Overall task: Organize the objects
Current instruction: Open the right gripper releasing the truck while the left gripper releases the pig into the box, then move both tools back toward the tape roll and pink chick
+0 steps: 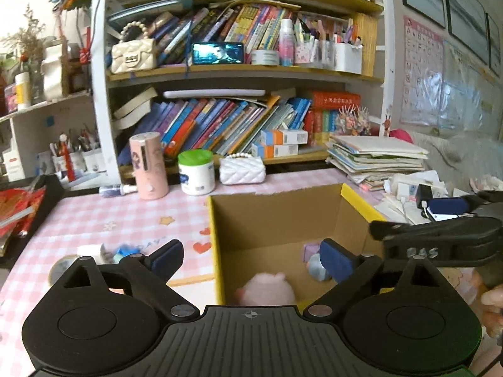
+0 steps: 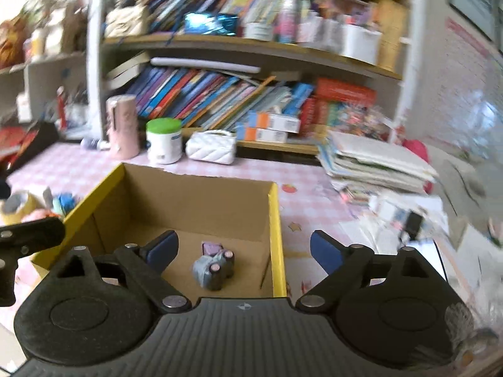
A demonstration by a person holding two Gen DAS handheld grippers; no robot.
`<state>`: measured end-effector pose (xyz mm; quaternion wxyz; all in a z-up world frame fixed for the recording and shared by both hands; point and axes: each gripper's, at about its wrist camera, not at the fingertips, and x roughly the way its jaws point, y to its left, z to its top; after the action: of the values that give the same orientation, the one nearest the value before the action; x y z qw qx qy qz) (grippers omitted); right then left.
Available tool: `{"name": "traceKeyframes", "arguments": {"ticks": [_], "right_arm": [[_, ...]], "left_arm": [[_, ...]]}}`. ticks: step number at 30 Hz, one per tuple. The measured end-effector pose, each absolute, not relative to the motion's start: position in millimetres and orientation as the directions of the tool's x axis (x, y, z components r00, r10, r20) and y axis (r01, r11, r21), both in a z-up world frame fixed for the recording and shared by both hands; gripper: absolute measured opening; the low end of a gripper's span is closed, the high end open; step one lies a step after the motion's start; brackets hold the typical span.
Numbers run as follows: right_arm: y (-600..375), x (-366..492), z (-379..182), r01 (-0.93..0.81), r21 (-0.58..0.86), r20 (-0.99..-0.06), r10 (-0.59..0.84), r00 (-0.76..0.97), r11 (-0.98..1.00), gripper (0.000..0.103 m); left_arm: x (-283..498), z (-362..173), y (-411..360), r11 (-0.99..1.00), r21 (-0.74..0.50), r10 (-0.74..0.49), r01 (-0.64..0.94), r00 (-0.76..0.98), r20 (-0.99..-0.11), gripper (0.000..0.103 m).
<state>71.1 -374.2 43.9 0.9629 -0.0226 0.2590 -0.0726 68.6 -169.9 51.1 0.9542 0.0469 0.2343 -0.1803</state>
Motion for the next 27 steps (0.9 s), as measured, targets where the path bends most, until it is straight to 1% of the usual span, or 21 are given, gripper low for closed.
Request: {"name": "traceKeyframes", "arguments": {"ticks": [4,6,10,12,17,27], "right_arm": [[-361.4,42.5,38.6,0.217,-0.045,-0.498,-0.210,0.841,0.975,0.092],[-351.2,31.9,33.1,0.250,-0.031,-0.516,-0.230,0.825,0.968,0.094],[-326.1,21.8,23.3,0.254,-0.047,-0.565,-0.235,0.791,0.966,0.094],[-312.2,16.1,17.5,0.251,-0.046,-0.589,-0.229,0.775,0.967,0.095],[-274.1,2.9,1.0,0.216,-0.047,-0.652,-0.194,0.733,0.975,0.095],[-203.6,-5.5,-16.1,0.143,-0.041,-0.704,-0.130,0.698,0.989,0.096]], "left_arm": [[51.5,43.4,-151.0,0.925,0.005,-0.331,0.379,0.813,-0.478,0.096],[44.8,38.6,-140.9,0.925,0.008,-0.327,0.380,0.807,-0.492,0.096],[37.0,28.5,-122.2,0.934,0.041,-0.275,0.354,0.789,-0.549,0.096],[32.7,25.5,-110.7,0.936,0.045,-0.266,0.348,0.786,-0.558,0.096],[26.4,13.8,-79.5,0.943,0.027,-0.245,0.333,0.746,-0.619,0.096],[11.5,-3.5,-21.9,0.954,0.041,-0.188,0.297,0.701,-0.688,0.096]]}}
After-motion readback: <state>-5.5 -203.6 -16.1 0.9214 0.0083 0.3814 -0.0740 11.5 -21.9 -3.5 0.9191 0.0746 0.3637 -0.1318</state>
